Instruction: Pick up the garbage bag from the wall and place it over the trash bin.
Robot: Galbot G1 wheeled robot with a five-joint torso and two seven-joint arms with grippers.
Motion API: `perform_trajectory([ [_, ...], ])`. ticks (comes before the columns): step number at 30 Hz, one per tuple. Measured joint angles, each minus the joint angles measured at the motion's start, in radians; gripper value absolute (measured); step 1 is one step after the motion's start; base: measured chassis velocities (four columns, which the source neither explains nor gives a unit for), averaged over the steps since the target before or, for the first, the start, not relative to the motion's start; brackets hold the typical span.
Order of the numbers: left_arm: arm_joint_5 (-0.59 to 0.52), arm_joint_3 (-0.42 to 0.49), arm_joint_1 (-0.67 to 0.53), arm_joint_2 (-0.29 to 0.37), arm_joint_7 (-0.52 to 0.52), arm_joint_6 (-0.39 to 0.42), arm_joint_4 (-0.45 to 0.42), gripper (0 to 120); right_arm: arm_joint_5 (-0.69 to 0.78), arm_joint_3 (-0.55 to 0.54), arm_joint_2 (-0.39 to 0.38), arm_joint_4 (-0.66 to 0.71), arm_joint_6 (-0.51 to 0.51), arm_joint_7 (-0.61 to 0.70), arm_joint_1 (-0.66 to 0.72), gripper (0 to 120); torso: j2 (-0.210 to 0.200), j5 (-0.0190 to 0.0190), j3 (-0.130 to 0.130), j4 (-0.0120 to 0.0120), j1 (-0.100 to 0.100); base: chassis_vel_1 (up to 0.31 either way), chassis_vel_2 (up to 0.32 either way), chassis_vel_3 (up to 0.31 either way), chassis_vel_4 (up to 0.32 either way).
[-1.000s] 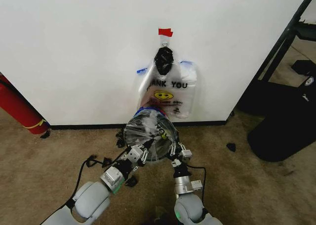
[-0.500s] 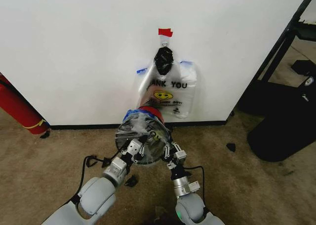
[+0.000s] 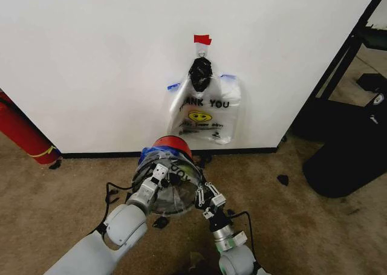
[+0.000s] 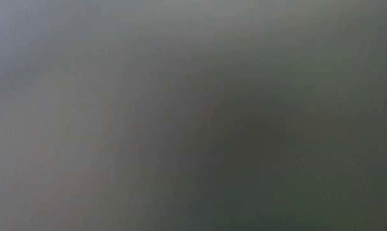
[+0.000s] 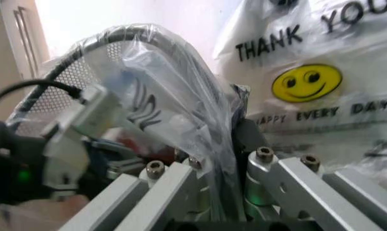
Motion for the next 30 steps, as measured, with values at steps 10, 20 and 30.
perform_trajectory([
  [10, 0.035, 0.001, -0.014, -0.012, -0.001, -0.028, 0.071, 0, 0.045, -0.013, -0.007, 0.018, 0.003, -0.085, -0.021, 1, 0.000, 0.0000, 0.000, 0.0000, 0.000, 0.000, 0.000, 0.000, 0.000],
  [20, 0.041, -0.001, -0.031, -0.015, -0.005, -0.042, 0.103, 0, 0.072, -0.010, -0.020, 0.038, 0.005, -0.155, -0.053, 1, 0.000, 0.0000, 0.000, 0.0000, 0.000, 0.000, 0.000, 0.000, 0.000],
  [30, 0.014, -0.008, 0.052, 0.009, 0.088, -0.069, 0.012, 0, 0.127, 0.009, 0.016, 0.000, 0.014, -0.159, -0.016, 1, 0.000, -0.0001, 0.000, 0.0000, 0.000, 0.000, 0.000, 0.000, 0.000],
])
